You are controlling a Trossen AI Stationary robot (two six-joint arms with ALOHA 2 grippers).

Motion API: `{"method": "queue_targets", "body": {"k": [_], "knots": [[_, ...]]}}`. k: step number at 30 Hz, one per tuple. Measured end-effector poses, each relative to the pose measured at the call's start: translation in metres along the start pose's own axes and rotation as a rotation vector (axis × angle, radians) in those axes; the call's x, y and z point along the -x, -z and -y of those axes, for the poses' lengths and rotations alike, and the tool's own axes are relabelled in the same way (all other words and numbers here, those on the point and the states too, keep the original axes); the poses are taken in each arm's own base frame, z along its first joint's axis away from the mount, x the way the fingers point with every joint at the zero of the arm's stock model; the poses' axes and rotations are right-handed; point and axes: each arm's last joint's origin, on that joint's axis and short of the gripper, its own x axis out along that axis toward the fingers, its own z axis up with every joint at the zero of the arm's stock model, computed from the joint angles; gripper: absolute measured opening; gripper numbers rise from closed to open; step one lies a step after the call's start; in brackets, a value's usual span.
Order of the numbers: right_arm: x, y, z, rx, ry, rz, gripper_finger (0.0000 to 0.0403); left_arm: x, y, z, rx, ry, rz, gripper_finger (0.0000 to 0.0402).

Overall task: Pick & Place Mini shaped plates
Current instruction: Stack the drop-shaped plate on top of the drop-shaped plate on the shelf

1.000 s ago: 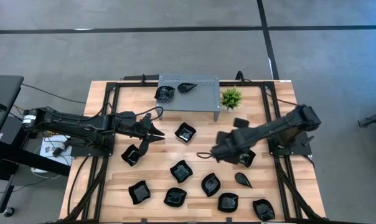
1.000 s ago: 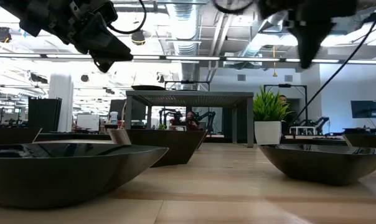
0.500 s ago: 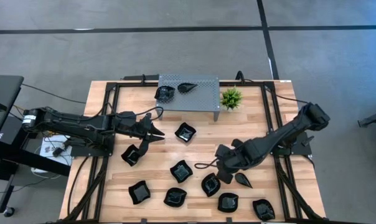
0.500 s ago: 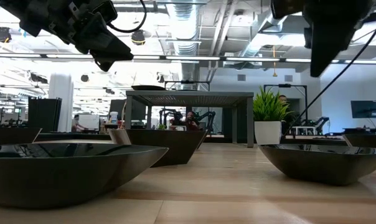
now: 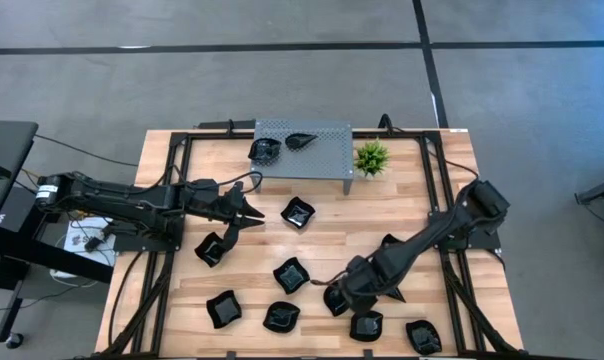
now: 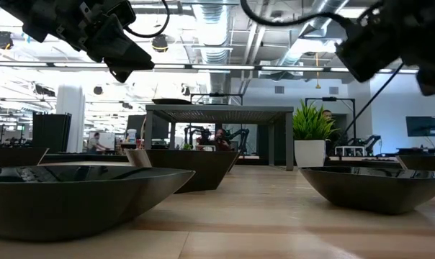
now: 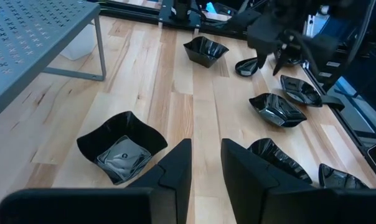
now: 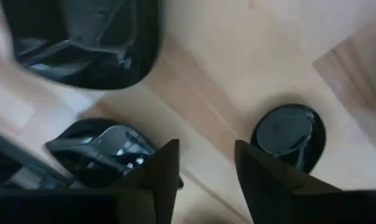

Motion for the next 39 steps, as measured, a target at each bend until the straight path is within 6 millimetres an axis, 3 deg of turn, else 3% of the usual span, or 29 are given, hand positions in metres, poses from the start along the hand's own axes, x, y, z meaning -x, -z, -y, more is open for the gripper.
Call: {"method": "queue_targets", "body": {"k": [7,11,21,31,39], "knots": [[-0.033,0.011,-0.005,0.016,0.104,-0.028,0.0163,0.0,0.0,0.0,-0.024,0.001,0.0,0.0088],[-0.042,0.01,-0.005,0.012,0.133,-0.032,0.0162,0.0,0.0,0.0,-0.027,0.0,0.001,0.0088],[-0.025,0.011,-0.005,0.0,0.201,-0.021,0.0145,0.0,-0.001,0.0,-0.028,0.001,0.007,0.0088],[-0.035,0.017,0.005,0.009,0.262,-0.022,0.0138,0.0,-0.001,0.0,-0.028,0.001,0.006,0.0088],[-0.042,0.017,0.012,0.01,0.285,-0.012,0.0069,0.0,-0.001,0.0,-0.028,0.001,0.006,0.0088]]}}
